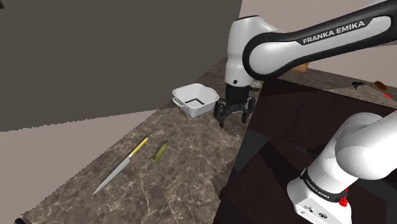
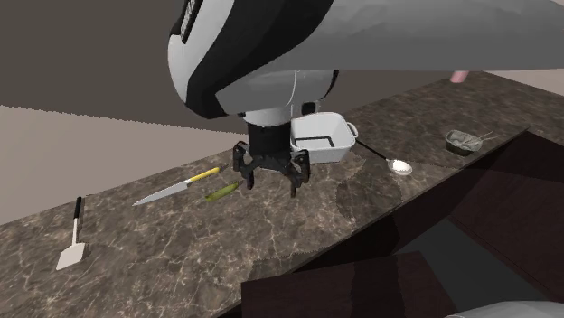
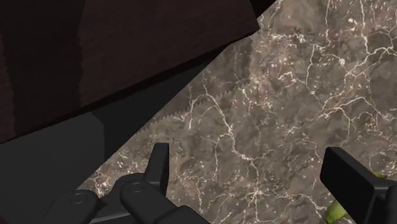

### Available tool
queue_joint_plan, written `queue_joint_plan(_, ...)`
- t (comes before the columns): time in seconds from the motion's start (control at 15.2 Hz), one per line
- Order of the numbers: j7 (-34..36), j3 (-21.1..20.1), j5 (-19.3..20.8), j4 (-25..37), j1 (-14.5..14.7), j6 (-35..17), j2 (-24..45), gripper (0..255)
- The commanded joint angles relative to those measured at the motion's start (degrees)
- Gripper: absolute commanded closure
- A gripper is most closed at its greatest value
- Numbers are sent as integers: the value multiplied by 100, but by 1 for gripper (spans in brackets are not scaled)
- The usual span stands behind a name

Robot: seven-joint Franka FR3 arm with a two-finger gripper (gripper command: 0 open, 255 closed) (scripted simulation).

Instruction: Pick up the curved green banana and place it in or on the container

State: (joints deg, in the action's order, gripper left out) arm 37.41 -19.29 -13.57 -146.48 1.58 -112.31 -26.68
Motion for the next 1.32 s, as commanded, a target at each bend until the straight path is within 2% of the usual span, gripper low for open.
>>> queue_joint_plan(0.0,380,-204,-51,103,-46,-436,455,0)
queue_joint_plan(0.33,1350,-633,67,443,-167,-1400,1595,0)
queue_joint_plan(0.66,2475,-846,599,986,-215,-2217,2847,0)
queue_joint_plan(0.92,3412,-747,1194,1564,-64,-2692,3847,0)
queue_joint_plan(1.25,4391,-355,1779,2454,343,-3056,5000,0)
